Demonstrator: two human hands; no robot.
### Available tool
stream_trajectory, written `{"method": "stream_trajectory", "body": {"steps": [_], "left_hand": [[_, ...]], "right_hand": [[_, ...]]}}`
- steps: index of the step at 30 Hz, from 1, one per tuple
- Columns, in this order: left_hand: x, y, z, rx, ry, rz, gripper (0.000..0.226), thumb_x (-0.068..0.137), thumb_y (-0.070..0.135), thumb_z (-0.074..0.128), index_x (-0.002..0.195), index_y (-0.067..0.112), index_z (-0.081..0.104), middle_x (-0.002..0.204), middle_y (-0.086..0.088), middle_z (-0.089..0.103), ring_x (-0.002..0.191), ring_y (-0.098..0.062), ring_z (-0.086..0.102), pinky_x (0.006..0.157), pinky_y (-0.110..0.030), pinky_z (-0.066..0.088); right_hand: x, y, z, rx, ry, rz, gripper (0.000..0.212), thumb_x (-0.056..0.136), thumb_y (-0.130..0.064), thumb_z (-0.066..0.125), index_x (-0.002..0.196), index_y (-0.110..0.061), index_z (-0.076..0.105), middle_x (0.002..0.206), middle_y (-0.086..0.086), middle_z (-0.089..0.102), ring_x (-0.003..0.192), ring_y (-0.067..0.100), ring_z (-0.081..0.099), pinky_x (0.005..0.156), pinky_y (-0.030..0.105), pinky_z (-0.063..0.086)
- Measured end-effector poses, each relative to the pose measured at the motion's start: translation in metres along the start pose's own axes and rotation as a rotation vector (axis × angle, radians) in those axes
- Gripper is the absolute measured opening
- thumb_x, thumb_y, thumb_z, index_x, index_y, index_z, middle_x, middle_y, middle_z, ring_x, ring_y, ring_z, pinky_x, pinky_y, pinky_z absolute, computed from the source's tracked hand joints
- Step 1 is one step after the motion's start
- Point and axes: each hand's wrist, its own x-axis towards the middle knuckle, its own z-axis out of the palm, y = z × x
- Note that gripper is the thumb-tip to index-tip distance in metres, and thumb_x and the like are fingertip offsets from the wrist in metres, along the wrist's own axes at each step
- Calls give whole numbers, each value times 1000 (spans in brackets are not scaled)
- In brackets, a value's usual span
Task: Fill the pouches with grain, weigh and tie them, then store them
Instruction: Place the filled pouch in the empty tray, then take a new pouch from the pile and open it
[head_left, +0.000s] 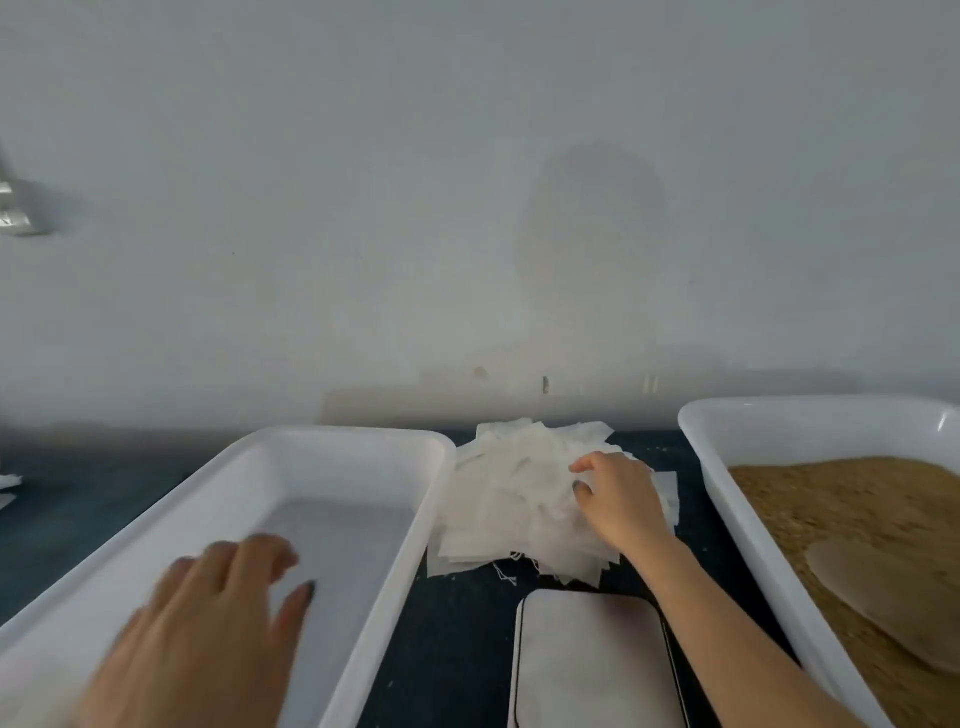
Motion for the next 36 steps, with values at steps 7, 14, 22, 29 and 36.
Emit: {"method": "stream_trajectory", "body": {"steps": [7,14,22,29,36], "left_hand": [[-5,133,87,-334,-380,141,16,97,48,44,110,40,43,104,21,57,97,0,50,68,-15,39],[19,120,164,-514,-484,-155,18,96,35,56,112,31,49,105,16,60,99,-5,56,80,-26,51],[16,121,173,-1119,-692,-564,56,88,62,35,113,15,52,102,-2,71,85,-13,70,64,-19,53],[16,124,158,-1456,-702,-572,40,77,51,60,89,17,77,90,-7,77,80,-17,73,65,-28,59],[12,124,143,-1350,-799,-228,14,80,41,69,91,41,78,85,1,77,77,-16,72,64,-31,58]], "right_hand": [[12,-3,28,-366,-112,-188,49,101,-44,44,149,-35,38,155,-5,40,146,22,29,120,46,18],[9,-2,18,49,228,-142,15,89,-31,67,102,-32,74,101,-15,72,99,10,59,85,24,46],[-41,-7,-12,724,188,-79,22,86,-11,75,95,-30,66,96,-18,69,93,-3,63,76,9,50],[-106,10,-23,768,43,-64,35,80,-4,79,101,-30,67,100,-25,67,88,3,69,71,12,54],[-115,16,-27,839,170,-5,40,83,-37,66,122,-29,60,117,-20,65,109,-6,60,86,10,49]]}}
